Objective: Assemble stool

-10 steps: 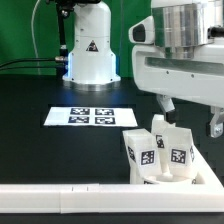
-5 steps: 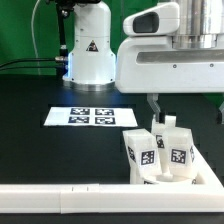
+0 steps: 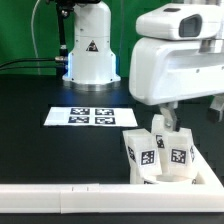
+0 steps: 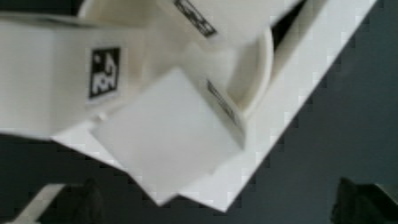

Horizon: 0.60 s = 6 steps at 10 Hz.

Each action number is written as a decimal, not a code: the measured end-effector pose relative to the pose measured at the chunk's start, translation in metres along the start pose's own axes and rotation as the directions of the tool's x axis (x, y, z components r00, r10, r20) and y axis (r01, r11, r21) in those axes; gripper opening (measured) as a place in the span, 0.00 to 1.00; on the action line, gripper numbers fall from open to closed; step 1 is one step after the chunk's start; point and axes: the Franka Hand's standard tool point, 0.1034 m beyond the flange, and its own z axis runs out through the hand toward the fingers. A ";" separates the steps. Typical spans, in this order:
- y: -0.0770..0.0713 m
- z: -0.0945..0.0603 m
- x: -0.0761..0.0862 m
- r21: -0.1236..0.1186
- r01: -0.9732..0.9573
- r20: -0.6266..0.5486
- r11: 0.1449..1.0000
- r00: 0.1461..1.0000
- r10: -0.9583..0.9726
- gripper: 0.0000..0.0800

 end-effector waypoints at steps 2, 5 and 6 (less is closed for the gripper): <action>0.006 0.000 -0.003 -0.008 0.112 0.006 0.994 0.994 -0.112 0.81; 0.008 0.022 -0.007 -0.003 0.273 0.057 0.962 0.961 -0.272 0.81; 0.008 0.029 -0.008 -0.004 0.297 0.064 0.955 0.953 -0.296 0.81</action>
Offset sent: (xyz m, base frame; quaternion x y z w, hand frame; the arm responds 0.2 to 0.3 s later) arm 0.0044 0.0098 -0.0309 0.0607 -0.0555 -0.1934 0.9777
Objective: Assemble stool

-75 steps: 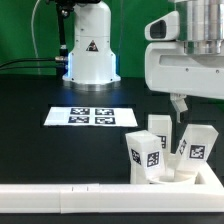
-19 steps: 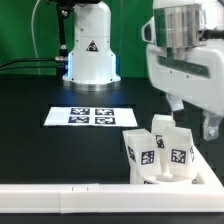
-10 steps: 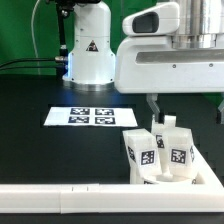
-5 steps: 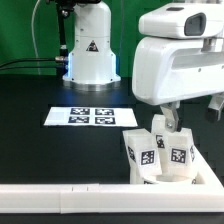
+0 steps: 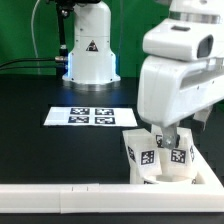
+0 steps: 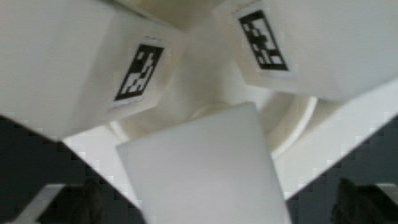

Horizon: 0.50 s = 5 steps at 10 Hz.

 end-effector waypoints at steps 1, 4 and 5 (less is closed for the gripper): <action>-0.001 0.004 -0.001 0.001 -0.001 0.004 1.000 1.000 0.001 0.81; 0.000 0.004 -0.002 0.001 -0.078 0.004 0.997 0.997 0.078 0.46; 0.000 0.004 -0.002 0.002 -0.141 0.003 0.990 0.990 0.141 0.46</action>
Offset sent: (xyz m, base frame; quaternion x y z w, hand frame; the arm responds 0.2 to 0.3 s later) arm 0.0000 0.0000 0.0000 0.0000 0.0000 0.0000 1.0000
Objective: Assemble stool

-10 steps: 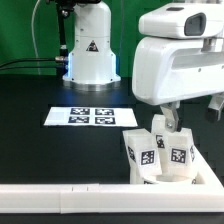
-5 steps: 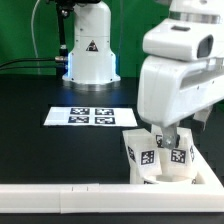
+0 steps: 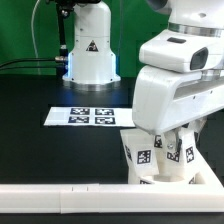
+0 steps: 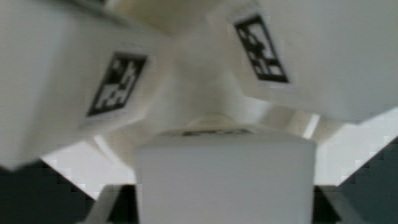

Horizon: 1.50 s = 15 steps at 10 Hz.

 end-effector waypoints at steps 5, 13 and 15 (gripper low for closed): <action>-0.003 -0.003 0.003 0.029 -0.691 0.022 0.722 0.723 0.691 0.42; -0.009 -0.007 0.012 0.035 -0.975 0.087 -0.220 -0.216 0.972 0.42; -0.004 -0.007 0.011 0.029 -0.895 0.125 -0.446 -0.439 0.890 0.42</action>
Offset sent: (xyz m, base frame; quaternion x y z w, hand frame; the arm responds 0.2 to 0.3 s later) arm 0.0001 -0.0053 0.0099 -0.0081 0.0262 0.3281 0.9442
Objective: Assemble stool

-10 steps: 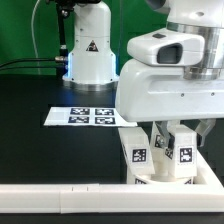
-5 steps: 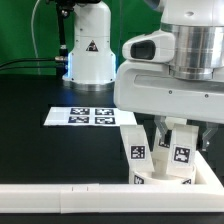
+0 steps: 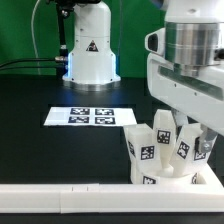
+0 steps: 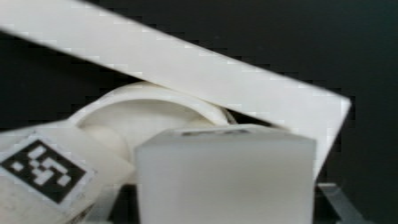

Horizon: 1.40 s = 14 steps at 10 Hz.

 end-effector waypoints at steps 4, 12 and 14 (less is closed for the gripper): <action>0.000 0.002 -0.004 0.008 -0.449 0.015 0.894 0.894 0.449 0.42; 0.003 0.008 -0.006 0.028 -0.640 0.053 0.768 0.768 0.638 0.42; 0.003 0.008 -0.007 0.034 -0.611 0.047 0.791 0.791 0.609 0.42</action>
Offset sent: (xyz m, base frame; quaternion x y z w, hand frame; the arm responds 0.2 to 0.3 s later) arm 0.0010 -0.0018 0.0067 0.0547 0.0128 0.5032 0.8623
